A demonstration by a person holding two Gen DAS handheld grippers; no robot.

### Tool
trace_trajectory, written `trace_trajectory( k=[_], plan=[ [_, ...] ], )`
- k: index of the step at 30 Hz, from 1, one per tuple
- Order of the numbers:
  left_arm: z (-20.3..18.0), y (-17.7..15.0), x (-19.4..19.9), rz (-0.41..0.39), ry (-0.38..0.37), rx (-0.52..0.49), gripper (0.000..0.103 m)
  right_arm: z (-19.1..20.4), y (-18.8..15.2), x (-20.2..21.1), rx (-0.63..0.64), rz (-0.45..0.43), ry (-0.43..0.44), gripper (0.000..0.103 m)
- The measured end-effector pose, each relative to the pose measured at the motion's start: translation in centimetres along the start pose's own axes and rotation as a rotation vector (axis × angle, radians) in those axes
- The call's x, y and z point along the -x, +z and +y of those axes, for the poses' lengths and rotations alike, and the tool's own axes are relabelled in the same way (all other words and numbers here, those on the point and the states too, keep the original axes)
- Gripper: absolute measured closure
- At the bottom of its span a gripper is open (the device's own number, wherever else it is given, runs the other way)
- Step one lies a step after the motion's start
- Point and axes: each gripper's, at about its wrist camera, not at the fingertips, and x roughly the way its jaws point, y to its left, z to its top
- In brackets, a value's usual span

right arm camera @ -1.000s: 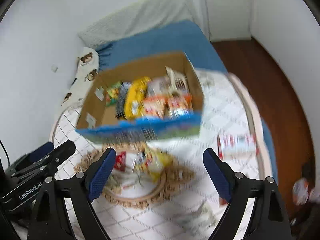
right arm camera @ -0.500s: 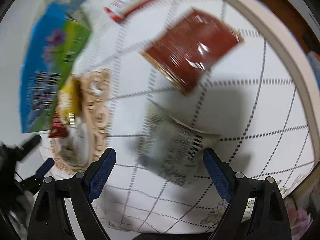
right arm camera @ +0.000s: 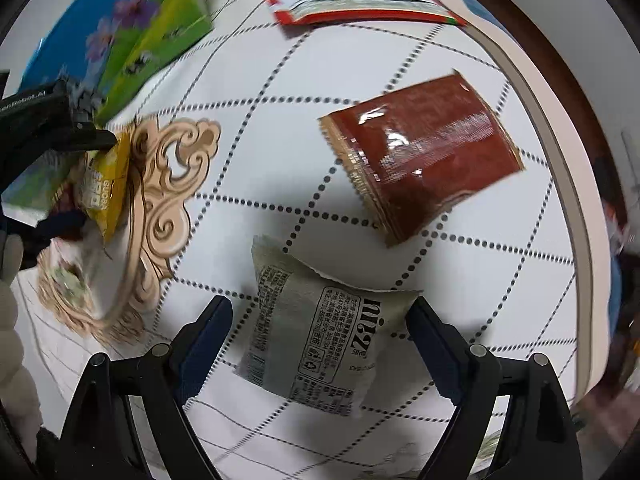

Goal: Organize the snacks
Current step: 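Grasp the yellow panda chip bag with left tool while right tool grasps the white Mizi bread bag, then carry both bags into the cardboard box and open both tools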

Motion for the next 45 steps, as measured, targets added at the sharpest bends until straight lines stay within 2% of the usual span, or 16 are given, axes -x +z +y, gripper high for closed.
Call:
trace_trajectory(
  k=[5,10,15,17,18,21,22,25,28,31,34,35,36,38,40,45],
  plan=[
    [3.5,-2.6,-0.1,0.034,0.033,-0.057,0.024,0.6,0.0,0.1,0.044,0.005,0.013,0.012],
    [5.4,-2.9,2.6,-0.031,-0.032,-0.022,0.024,0.3,0.7,0.1,0.036,0.010,0.025,0.012],
    [3.8,-1.4,4.8,-0.075,-0.100,-0.039,0.024,0.4,1.9,0.0,0.033,0.012,0.024,0.012],
    [2.0,-0.5,5.0,-0.094,-0.088,-0.087,0.024,0.3,2.0,0.2,0.041,0.010,0.016,0.012],
    [0.7,0.1,5.0,-0.109,-0.071,-0.138,0.024,0.3,2.1,0.2,0.047,0.010,0.013,0.012],
    [-3.7,-0.1,4.9,-0.158,0.034,-0.413,0.024,0.7,2.0,0.3,0.066,0.015,0.007,0.012],
    [-5.4,-1.0,4.9,-0.183,0.087,-0.558,0.024,1.0,1.6,0.3,0.071,0.018,0.007,0.012],
    [-7.7,-2.5,4.0,-0.200,0.233,-0.825,0.024,1.6,0.9,0.4,0.095,0.026,-0.005,0.012],
    [-8.9,-3.4,2.3,-0.169,0.356,-0.998,0.024,2.2,0.4,0.1,0.104,0.041,-0.008,0.012],
    [-10.3,-3.3,0.3,-0.139,0.424,-1.074,0.024,2.5,0.4,-0.3,0.115,0.057,-0.020,0.012],
    [-11.1,-2.8,-0.9,-0.105,0.404,-1.095,0.027,3.1,0.4,-0.7,0.129,0.067,-0.035,0.012],
    [-10.9,-2.9,-1.2,-0.095,0.391,-1.095,0.040,3.3,0.4,-0.8,0.137,0.068,-0.042,0.012],
    [-10.6,-2.5,-1.4,-0.082,0.381,-1.088,0.042,3.5,0.4,-0.9,0.146,0.065,-0.050,0.015],
    [-10.4,-2.8,-2.0,-0.072,0.369,-1.043,0.046,4.6,0.4,-1.1,0.180,0.050,-0.075,0.036],
    [-9.5,-3.0,-2.0,-0.063,0.323,-0.995,0.046,5.1,0.2,-1.0,0.209,0.046,-0.076,0.037],
    [-6.0,-2.9,-2.0,0.039,0.182,-0.649,0.046,6.7,-0.3,-1.1,0.271,0.045,-0.076,0.039]
  ],
)
